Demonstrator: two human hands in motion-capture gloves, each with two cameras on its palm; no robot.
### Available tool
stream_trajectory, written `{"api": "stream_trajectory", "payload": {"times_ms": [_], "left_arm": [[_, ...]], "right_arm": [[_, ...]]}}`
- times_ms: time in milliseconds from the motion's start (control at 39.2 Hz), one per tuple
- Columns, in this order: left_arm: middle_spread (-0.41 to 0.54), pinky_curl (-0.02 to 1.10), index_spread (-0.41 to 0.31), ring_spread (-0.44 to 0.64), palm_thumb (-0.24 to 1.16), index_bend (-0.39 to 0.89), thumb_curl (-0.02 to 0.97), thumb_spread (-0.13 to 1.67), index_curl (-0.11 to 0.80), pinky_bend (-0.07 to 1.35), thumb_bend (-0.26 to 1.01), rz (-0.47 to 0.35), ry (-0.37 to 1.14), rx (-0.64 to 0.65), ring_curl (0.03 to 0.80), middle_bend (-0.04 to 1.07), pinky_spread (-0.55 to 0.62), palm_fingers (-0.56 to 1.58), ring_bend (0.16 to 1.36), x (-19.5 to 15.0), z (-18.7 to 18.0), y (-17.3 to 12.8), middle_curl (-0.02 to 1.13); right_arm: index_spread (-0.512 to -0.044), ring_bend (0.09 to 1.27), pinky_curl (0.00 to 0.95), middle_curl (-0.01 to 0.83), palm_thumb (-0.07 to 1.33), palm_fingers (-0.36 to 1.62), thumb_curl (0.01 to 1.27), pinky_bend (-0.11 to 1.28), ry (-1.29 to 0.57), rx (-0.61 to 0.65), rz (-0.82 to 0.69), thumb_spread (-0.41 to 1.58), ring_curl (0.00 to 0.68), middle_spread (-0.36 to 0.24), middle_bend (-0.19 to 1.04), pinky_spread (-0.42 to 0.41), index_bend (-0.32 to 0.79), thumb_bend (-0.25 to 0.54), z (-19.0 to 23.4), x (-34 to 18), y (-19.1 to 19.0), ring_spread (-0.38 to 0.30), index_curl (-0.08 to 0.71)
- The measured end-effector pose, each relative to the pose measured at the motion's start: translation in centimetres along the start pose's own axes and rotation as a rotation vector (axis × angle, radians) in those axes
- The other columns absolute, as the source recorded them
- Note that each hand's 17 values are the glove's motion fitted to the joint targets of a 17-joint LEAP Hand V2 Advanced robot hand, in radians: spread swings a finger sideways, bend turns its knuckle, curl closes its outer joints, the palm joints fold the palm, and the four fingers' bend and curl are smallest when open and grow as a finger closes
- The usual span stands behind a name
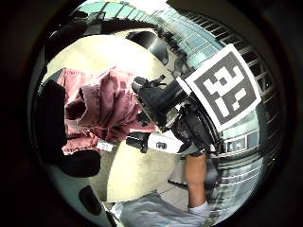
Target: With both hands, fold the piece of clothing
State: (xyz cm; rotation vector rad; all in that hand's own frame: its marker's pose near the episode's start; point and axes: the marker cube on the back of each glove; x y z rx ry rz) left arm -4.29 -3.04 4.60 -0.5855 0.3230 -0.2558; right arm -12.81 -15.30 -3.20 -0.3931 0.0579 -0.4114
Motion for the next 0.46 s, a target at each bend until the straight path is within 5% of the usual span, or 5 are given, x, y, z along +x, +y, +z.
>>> {"api": "stream_trajectory", "payload": {"times_ms": [102, 230, 357, 459], "left_arm": [[-0.066, 0.40, -0.124, 0.03, 0.59, 0.13, 0.257, 1.58, 0.340, 0.28, 0.20, 0.016, -0.016, -0.030, 0.344, 0.17, 0.30, 0.56, 0.57, 1.2, 0.2, -0.1, 0.33], [-0.066, 0.40, -0.123, 0.03, 0.59, 0.14, 0.266, 1.56, 0.335, 0.28, 0.19, 0.056, -0.026, -0.068, 0.342, 0.17, 0.30, 0.55, 0.57, 2.8, 1.4, -0.3, 0.33], [-0.066, 0.41, -0.123, 0.03, 0.58, 0.13, 0.269, 1.55, 0.330, 0.28, 0.18, 0.081, -0.025, -0.098, 0.342, 0.17, 0.30, 0.55, 0.57, 3.8, 2.2, -0.4, 0.33], [-0.067, 0.40, -0.123, 0.03, 0.56, 0.13, 0.270, 1.54, 0.328, 0.28, 0.17, 0.094, -0.029, -0.128, 0.341, 0.17, 0.30, 0.55, 0.57, 4.1, 2.3, -0.3, 0.33]], "right_arm": [[-0.330, 0.54, 0.427, 0.423, 0.77, 0.34, 0.49, 0.79, 0.187, 0.030, 0.227, 0.96, 0.375, -0.134, 0.18, 0.003, 0.15, -0.056, 0.4, 7.2, -0.7, -0.093, 0.196], [-0.340, 0.46, 0.375, 0.419, 0.73, 0.39, 0.45, 0.70, 0.228, 0.269, 0.438, 1.08, 0.329, -0.128, 0.22, 0.077, 0.17, -0.022, 0.0, 13.2, 0.1, -0.059, 0.225], [-0.346, 0.44, 0.345, 0.418, 0.75, 0.40, 0.43, 0.61, 0.096, 0.474, 0.498, 1.18, 0.323, -0.127, 0.23, 0.130, 0.16, -0.002, -0.9, 14.9, 2.4, -0.038, 0.246], [-0.347, 0.42, 0.330, 0.418, 0.75, 0.41, 0.42, 0.55, 0.073, 0.518, 0.514, 1.24, 0.318, -0.123, 0.24, 0.159, 0.16, -0.005, -0.8, 15.6, 3.2, -0.026, 0.258]]}}
